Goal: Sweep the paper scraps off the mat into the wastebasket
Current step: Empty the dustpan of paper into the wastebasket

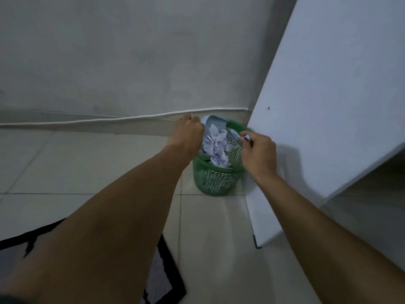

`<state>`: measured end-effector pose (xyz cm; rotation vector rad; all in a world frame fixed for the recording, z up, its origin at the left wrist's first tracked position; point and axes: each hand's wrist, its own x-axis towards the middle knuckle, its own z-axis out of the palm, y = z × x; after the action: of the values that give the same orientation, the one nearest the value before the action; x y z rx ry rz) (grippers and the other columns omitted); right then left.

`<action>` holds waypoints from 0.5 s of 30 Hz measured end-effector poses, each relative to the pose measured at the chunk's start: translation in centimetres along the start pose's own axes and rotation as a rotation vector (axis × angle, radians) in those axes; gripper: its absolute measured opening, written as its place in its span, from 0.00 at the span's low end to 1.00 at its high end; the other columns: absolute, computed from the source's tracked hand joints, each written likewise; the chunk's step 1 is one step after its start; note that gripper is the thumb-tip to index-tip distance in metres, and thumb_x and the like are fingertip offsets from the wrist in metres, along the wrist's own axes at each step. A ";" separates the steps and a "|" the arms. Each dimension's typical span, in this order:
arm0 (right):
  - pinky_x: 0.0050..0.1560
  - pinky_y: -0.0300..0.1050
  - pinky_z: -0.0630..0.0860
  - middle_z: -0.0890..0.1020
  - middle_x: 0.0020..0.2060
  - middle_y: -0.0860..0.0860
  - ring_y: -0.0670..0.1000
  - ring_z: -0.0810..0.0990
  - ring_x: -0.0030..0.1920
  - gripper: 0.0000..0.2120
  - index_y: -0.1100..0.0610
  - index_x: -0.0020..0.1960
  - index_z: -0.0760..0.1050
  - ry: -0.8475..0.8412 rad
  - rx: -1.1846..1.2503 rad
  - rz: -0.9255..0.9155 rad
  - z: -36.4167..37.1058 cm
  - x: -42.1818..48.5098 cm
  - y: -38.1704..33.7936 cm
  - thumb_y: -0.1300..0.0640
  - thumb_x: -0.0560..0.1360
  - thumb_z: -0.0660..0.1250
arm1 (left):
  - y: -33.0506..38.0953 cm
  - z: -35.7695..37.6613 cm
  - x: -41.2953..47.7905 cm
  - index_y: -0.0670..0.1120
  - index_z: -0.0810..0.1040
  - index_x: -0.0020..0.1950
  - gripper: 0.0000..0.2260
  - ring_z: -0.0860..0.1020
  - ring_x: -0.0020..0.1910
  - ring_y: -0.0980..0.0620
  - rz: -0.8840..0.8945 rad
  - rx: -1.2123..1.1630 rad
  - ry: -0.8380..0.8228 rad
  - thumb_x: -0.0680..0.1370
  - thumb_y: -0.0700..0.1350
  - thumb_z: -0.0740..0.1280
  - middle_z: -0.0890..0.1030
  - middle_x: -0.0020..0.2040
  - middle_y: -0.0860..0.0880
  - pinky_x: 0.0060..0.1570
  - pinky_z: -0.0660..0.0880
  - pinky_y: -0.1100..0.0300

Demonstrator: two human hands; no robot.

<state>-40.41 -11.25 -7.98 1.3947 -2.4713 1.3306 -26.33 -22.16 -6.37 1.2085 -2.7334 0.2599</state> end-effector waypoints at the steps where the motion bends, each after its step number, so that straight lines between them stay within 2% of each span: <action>1: 0.48 0.39 0.74 0.85 0.50 0.58 0.58 0.83 0.49 0.09 0.58 0.55 0.82 0.017 -0.003 0.011 0.0 -0.3 0.9 0.61 0.77 0.66 | 1.0 0.5 0.2 0.41 0.76 0.58 0.13 0.69 0.60 0.41 0.037 0.031 -0.004 0.74 0.38 0.63 0.76 0.59 0.42 0.58 0.67 0.51; 5: 0.52 0.36 0.71 0.84 0.54 0.56 0.55 0.82 0.52 0.11 0.58 0.60 0.80 0.045 0.040 0.010 0.3 -1.1 3.1 0.60 0.78 0.65 | 3.5 2.2 -0.3 0.38 0.73 0.61 0.16 0.67 0.63 0.41 0.098 0.045 0.009 0.74 0.38 0.66 0.74 0.62 0.40 0.62 0.65 0.50; 10: 0.42 0.32 0.71 0.85 0.49 0.56 0.47 0.80 0.41 0.12 0.59 0.60 0.79 0.085 0.114 -0.036 -0.4 -1.7 3.4 0.61 0.78 0.65 | 3.0 2.7 -1.4 0.38 0.73 0.59 0.15 0.69 0.59 0.39 0.063 -0.068 0.136 0.72 0.34 0.65 0.76 0.58 0.38 0.59 0.66 0.49; 12: 0.40 0.37 0.75 0.85 0.47 0.57 0.48 0.81 0.40 0.12 0.60 0.60 0.79 0.118 0.159 -0.072 -1.0 -1.8 3.2 0.61 0.78 0.65 | 2.4 2.4 -2.1 0.37 0.75 0.56 0.14 0.71 0.56 0.38 -0.022 -0.184 0.235 0.71 0.32 0.64 0.78 0.54 0.37 0.57 0.67 0.48; 15: 0.41 0.38 0.78 0.85 0.46 0.55 0.46 0.81 0.41 0.12 0.62 0.60 0.79 0.164 0.245 -0.156 -1.8 -2.3 1.9 0.61 0.78 0.65 | 1.3 2.2 -4.5 0.38 0.77 0.54 0.10 0.73 0.49 0.39 -0.243 -0.423 0.422 0.73 0.34 0.63 0.80 0.48 0.37 0.52 0.69 0.47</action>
<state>-41.06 -7.99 -9.01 1.4208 -2.1085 1.6806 -24.45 -18.55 -9.57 1.1845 -2.1174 -0.0832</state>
